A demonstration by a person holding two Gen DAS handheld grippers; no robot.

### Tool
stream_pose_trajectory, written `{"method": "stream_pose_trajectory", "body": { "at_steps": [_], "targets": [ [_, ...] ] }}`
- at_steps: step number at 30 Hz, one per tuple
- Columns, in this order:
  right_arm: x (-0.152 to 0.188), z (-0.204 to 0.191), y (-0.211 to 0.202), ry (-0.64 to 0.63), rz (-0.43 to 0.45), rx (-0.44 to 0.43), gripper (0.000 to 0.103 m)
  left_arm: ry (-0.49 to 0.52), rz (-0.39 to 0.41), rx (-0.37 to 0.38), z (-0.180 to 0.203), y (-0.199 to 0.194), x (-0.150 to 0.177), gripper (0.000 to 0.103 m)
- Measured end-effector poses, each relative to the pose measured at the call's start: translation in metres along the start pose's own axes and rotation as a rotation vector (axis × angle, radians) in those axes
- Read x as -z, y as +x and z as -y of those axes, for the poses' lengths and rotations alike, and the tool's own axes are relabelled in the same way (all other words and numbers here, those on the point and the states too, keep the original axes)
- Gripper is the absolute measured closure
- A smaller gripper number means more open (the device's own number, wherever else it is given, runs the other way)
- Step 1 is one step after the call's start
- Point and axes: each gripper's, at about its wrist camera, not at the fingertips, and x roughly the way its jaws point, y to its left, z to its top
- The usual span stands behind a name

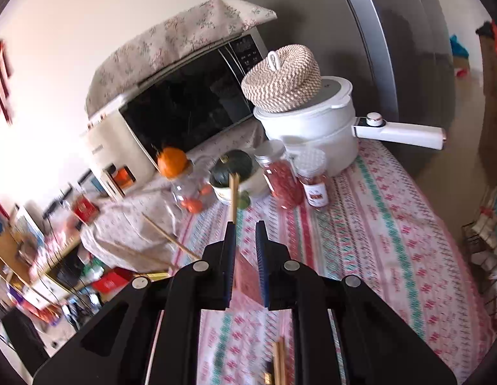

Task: Organize utensils
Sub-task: 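Drop both chopsticks into the pink basket by opening both tools, then bring both open tools back to the remaining chopsticks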

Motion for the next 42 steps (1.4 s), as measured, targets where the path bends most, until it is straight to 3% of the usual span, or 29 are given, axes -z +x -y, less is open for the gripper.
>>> {"method": "stream_pose_trajectory", "body": {
  "at_steps": [13, 17, 20, 26, 34, 42],
  "targets": [
    [0.061, 0.013, 0.002, -0.118, -0.09, 0.092, 0.065, 0.108, -0.04, -0.022, 0.022, -0.001, 0.028, 0.042],
    [0.077, 0.018, 0.003, -0.148, -0.114, 0.124, 0.048, 0.126, -0.051, -0.044, 0.026, 0.001, 0.036, 0.027],
    [0.086, 0.022, 0.001, -0.165, -0.125, 0.158, 0.039, 0.148, -0.07, -0.049, 0.029, 0.003, 0.042, 0.025],
    [0.099, 0.036, -0.003, -0.182, -0.122, 0.244, 0.031, 0.194, -0.085, -0.081, 0.031, 0.006, 0.056, 0.019],
    [0.101, 0.051, -0.008, -0.147, -0.13, 0.283, 0.013, 0.23, -0.131, -0.108, 0.032, 0.015, 0.071, 0.008],
    [0.112, 0.075, -0.005, -0.118, -0.221, 0.328, 0.008, 0.216, -0.261, -0.132, 0.023, 0.038, 0.083, 0.007]
  ]
}}
